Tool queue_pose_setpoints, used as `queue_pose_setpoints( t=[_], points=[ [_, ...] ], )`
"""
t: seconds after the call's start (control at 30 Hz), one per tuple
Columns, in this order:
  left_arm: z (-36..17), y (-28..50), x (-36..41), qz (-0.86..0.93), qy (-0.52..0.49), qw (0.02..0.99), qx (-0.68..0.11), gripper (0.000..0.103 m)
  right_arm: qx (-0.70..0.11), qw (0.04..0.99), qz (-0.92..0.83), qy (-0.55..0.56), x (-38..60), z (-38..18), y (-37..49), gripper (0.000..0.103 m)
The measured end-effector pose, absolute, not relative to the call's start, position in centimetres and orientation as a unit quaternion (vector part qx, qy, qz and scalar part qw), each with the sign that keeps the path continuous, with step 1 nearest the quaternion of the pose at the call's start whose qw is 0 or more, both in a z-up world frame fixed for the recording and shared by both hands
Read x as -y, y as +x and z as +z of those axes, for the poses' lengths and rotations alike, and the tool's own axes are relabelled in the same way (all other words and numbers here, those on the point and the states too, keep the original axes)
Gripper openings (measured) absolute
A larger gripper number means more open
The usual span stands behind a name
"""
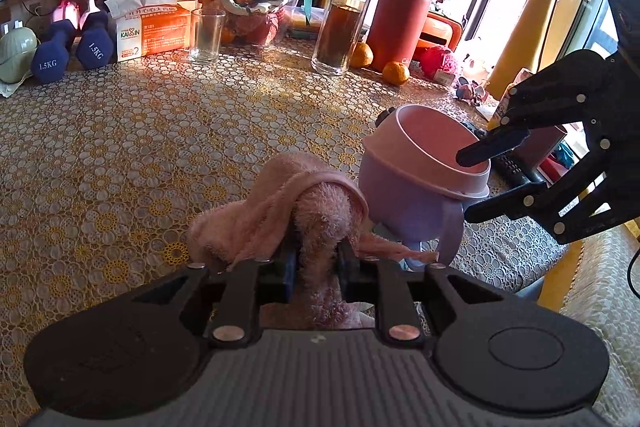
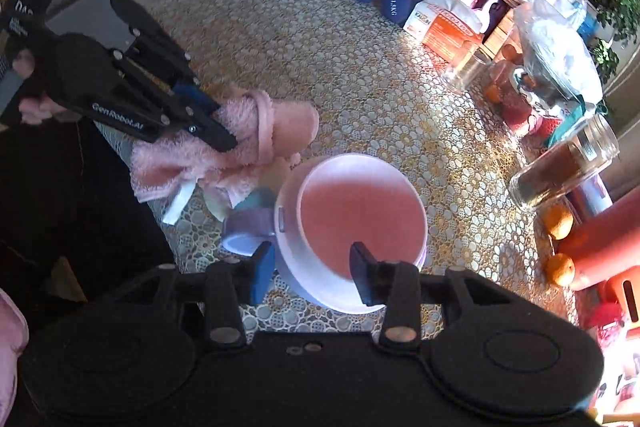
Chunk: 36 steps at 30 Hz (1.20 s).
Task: Organize objects
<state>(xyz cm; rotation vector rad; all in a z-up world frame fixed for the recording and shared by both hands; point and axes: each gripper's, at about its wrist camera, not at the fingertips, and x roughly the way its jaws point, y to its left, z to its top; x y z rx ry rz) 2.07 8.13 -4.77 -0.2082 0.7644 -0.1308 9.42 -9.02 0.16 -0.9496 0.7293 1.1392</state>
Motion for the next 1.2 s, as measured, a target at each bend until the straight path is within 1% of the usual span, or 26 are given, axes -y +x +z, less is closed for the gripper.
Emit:
queue_pose_setpoints(
  t=[0.03, 0.07, 0.1, 0.17, 0.3, 0.33, 0.4, 0.43, 0.47, 0.5, 0.53, 0.57, 0.6, 0.73, 0.87, 1.0, 1.2],
  points=[
    [-4.8, 2.0, -8.1, -0.064, -0.097, 0.921, -0.373, 0.043, -0.323, 0.67, 0.512, -0.43, 8.9, -0.2, 9.5, 0.039],
    [-4.8, 1.9, -8.1, -0.064, -0.093, 0.921, -0.373, 0.061, -0.323, 0.663, 0.517, -0.434, 8.8, -0.4, 9.4, 0.037],
    [-4.9, 1.6, -8.0, -0.063, -0.087, 0.923, -0.37, 0.066, -0.323, 0.656, 0.521, -0.441, 8.6, -0.6, 9.3, 0.032],
    [-5.2, 1.5, -7.9, -0.068, -0.081, 0.922, -0.373, 0.067, -0.326, 0.647, 0.525, -0.448, 8.3, -1.0, 9.0, 0.027],
    [-5.8, 1.6, -7.4, -0.082, -0.07, 0.919, -0.38, 0.067, -0.343, 0.654, 0.528, -0.42, 8.0, -1.0, 9.1, 0.014],
    [-5.9, 1.5, -7.3, -0.088, -0.069, 0.918, -0.381, 0.065, -0.349, 0.66, 0.524, -0.41, 8.0, -0.9, 9.3, 0.013],
    [-6.1, 1.5, -6.8, -0.093, -0.061, 0.917, -0.383, 0.057, -0.371, 0.68, 0.513, -0.371, 8.3, -0.7, 10.1, 0.013],
    [-6.2, 1.6, -6.6, -0.086, -0.053, 0.918, -0.383, 0.047, -0.383, 0.687, 0.508, -0.35, 8.5, -0.6, 10.6, 0.013],
    [-6.2, 1.6, -6.4, -0.079, -0.046, 0.919, -0.384, 0.034, -0.391, 0.695, 0.503, -0.332, 8.7, -0.6, 10.9, 0.013],
    [-6.3, 1.7, -6.4, -0.075, -0.046, 0.919, -0.385, 0.03, -0.398, 0.707, 0.495, -0.31, 8.9, -0.6, 11.2, 0.013],
    [-6.2, 1.7, -6.4, -0.073, -0.051, 0.92, -0.383, 0.028, -0.407, 0.718, 0.486, -0.288, 9.2, -0.5, 11.6, 0.013],
    [-6.0, 1.6, -6.5, -0.071, -0.056, 0.922, -0.377, 0.021, -0.413, 0.73, 0.476, -0.263, 9.5, -0.4, 11.9, 0.013],
    [-5.8, 1.5, -6.5, -0.069, -0.059, 0.924, -0.372, 0.019, -0.418, 0.742, 0.466, -0.242, 9.8, -0.4, 12.2, 0.013],
    [-4.1, 1.0, -6.1, -0.079, -0.078, 0.929, -0.352, 0.016, -0.441, 0.788, 0.415, -0.108, 11.5, -0.3, 14.3, 0.013],
    [-1.8, 0.9, -4.8, -0.107, -0.097, 0.934, -0.326, 0.015, -0.464, 0.799, 0.382, 0.017, 12.8, -0.6, 15.7, 0.013],
    [-1.3, 2.0, -3.3, -0.128, -0.101, 0.93, -0.329, 0.015, -0.476, 0.8, 0.357, 0.071, 12.7, -1.0, 15.6, 0.013],
    [-3.3, 4.3, -2.4, -0.126, -0.113, 0.919, -0.356, 0.014, -0.489, 0.797, 0.335, 0.113, 12.8, -1.6, 15.2, 0.014]
  ],
)
